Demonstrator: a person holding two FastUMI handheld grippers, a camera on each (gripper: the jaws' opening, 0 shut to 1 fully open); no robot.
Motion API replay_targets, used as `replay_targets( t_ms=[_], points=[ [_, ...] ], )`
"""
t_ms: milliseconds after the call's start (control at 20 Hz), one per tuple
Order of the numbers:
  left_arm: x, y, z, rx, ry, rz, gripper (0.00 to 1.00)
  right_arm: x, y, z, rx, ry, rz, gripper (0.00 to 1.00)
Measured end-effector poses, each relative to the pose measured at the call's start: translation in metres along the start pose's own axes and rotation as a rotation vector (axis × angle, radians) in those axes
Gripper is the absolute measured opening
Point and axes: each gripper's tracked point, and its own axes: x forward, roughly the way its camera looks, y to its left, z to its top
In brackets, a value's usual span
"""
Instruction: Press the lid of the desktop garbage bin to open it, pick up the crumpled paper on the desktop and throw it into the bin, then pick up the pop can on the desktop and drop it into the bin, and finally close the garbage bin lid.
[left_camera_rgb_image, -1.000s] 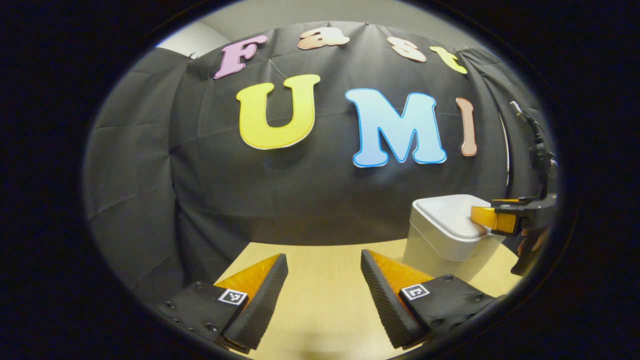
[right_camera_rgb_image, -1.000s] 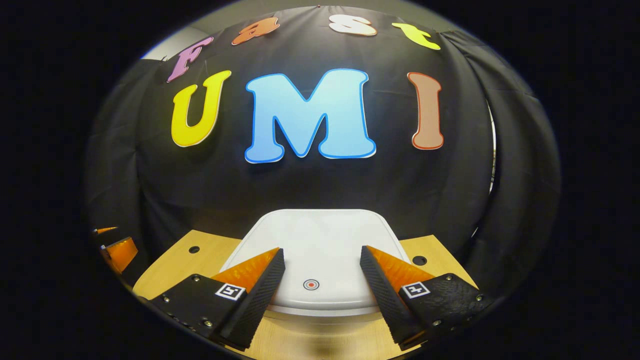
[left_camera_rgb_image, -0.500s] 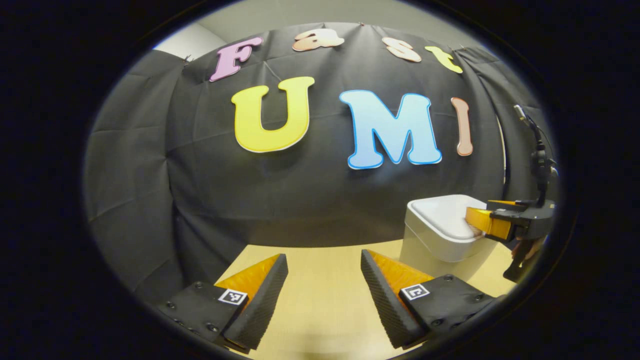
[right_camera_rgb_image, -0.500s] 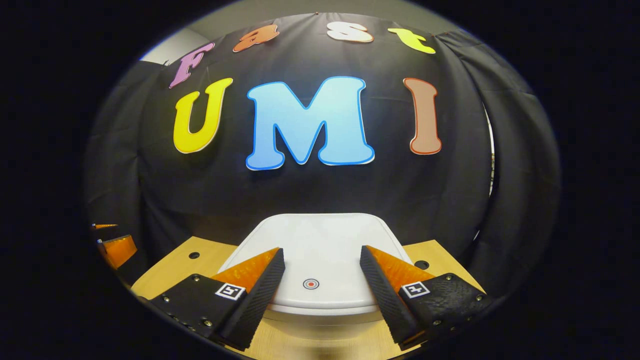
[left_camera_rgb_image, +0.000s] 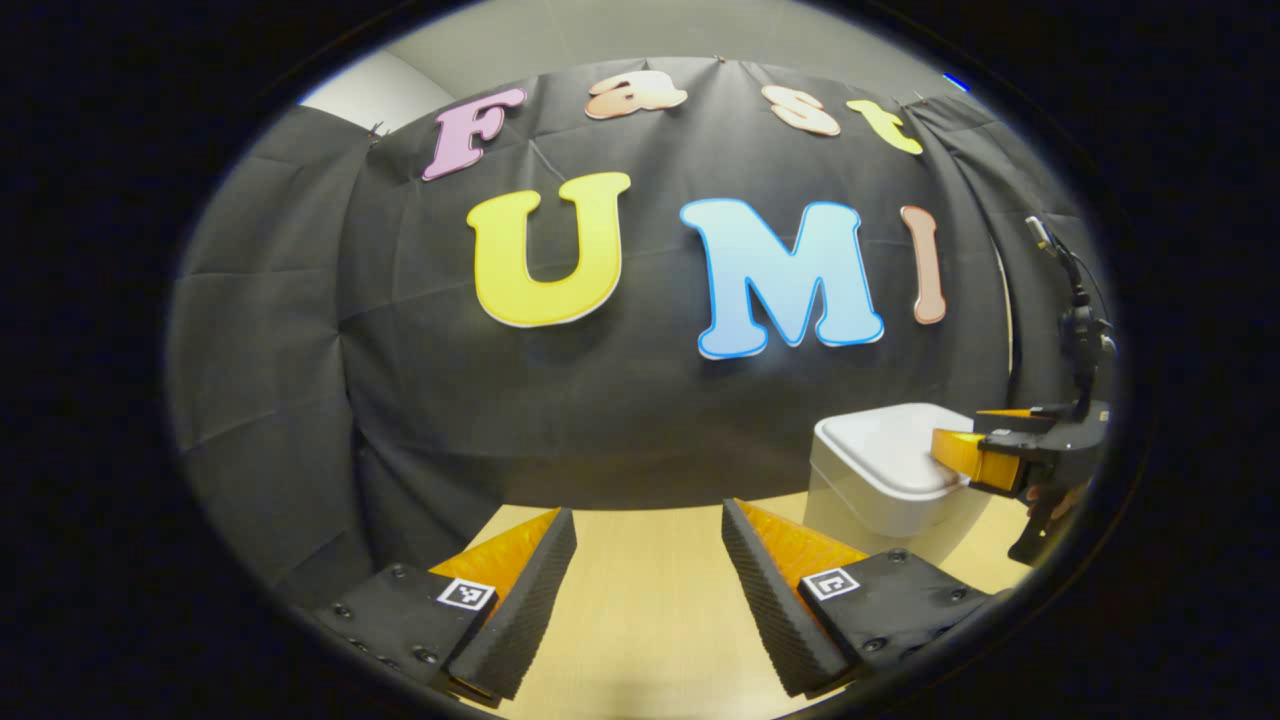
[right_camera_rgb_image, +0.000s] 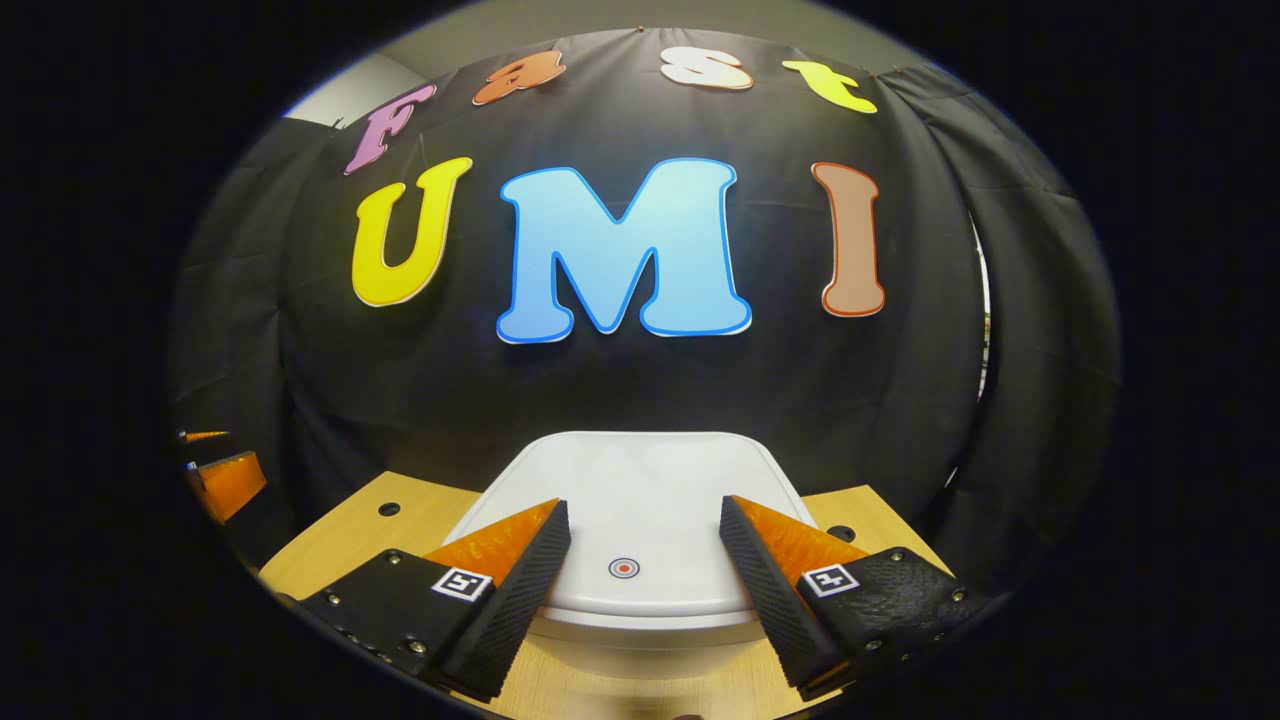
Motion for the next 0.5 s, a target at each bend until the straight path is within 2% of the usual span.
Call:
replay_targets(
  t_ms=[100, 150, 200, 250, 300, 350, 450, 500],
  points=[
    [-0.005, -0.004, 0.017, 0.001, -0.035, -0.01, 1.0, -0.016, 0.006, 0.016, -0.026, -0.048, 0.003, 0.97],
    [-0.009, -0.007, 0.025, 0.007, -0.049, -0.017, 0.96, -0.025, 0.011, 0.025, -0.033, -0.066, 0.011, 0.97],
    [-0.012, -0.009, 0.033, 0.012, -0.067, -0.025, 0.96, -0.035, 0.015, 0.034, -0.035, -0.089, 0.018, 0.97],
    [-0.017, -0.011, 0.042, 0.013, -0.086, -0.033, 1.0, -0.047, 0.019, 0.044, -0.032, -0.114, 0.024, 0.97],
    [-0.023, -0.013, 0.05, 0.013, -0.104, -0.039, 0.95, -0.058, 0.023, 0.052, -0.025, -0.134, 0.03, 0.97],
    [-0.029, -0.014, 0.058, 0.011, -0.121, -0.045, 0.95, -0.069, 0.027, 0.059, -0.011, -0.152, 0.032, 0.97],
    [-0.039, -0.018, 0.069, -0.002, -0.146, -0.06, 0.95, -0.09, 0.033, 0.069, 0.014, -0.191, 0.029, 0.97],
    [-0.044, -0.021, 0.072, -0.006, -0.155, -0.07, 1.0, -0.098, 0.035, 0.072, 0.018, -0.206, 0.022, 0.97]
  ],
)
